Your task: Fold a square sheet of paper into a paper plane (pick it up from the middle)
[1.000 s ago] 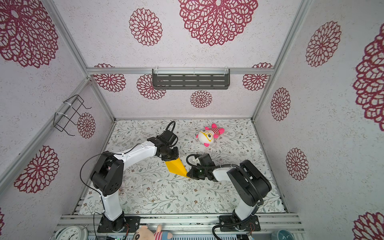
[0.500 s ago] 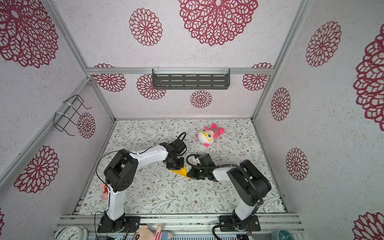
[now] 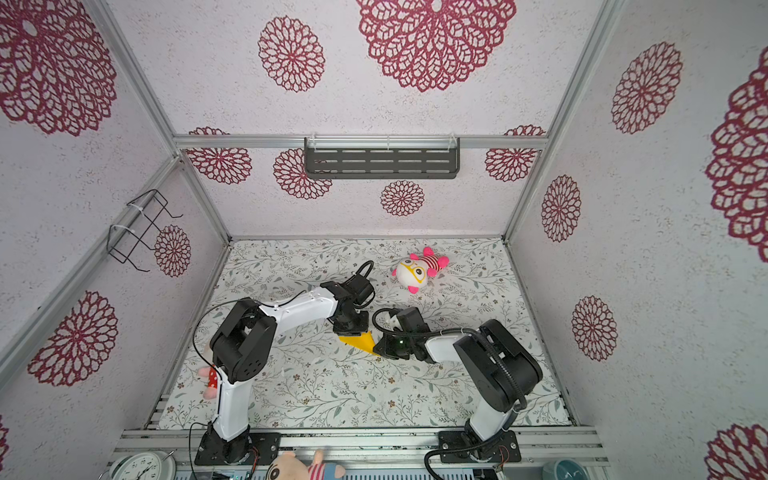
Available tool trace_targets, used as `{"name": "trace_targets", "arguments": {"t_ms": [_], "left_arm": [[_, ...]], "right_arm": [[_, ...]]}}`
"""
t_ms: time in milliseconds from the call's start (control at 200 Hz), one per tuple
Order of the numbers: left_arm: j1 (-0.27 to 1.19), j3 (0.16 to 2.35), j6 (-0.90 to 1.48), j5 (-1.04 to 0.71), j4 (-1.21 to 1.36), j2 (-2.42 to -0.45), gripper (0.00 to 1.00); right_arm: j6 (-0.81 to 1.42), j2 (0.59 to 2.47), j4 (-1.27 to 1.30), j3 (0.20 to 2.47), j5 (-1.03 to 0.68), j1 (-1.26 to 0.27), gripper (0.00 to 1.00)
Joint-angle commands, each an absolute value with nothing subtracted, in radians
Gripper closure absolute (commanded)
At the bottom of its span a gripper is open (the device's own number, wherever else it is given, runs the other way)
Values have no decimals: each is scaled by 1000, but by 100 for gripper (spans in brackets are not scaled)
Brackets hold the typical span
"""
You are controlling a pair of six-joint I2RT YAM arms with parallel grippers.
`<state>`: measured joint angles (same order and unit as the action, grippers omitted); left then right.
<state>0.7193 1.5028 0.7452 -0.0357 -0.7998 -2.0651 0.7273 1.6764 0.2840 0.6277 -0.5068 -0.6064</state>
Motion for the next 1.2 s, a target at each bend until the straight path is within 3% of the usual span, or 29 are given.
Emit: {"name": "trace_targets", "arguments": {"t_ms": [0,605,916,1196], "left_arm": [[712,1529,730,1,-824,-2084,89],[710,1538,748,53,-882,-2158,95],[711,1522,762,68,-893,-2168,97],[711,1509,769,74,-899,-2170,97]], "right_arm": [[727,1716,215,600,-449,-604,88],[730,1650,354,624,-559,-604,90],[781,1748,364,672,-540,-605,92],[768,1687,276,605,-517,-604,92]]}}
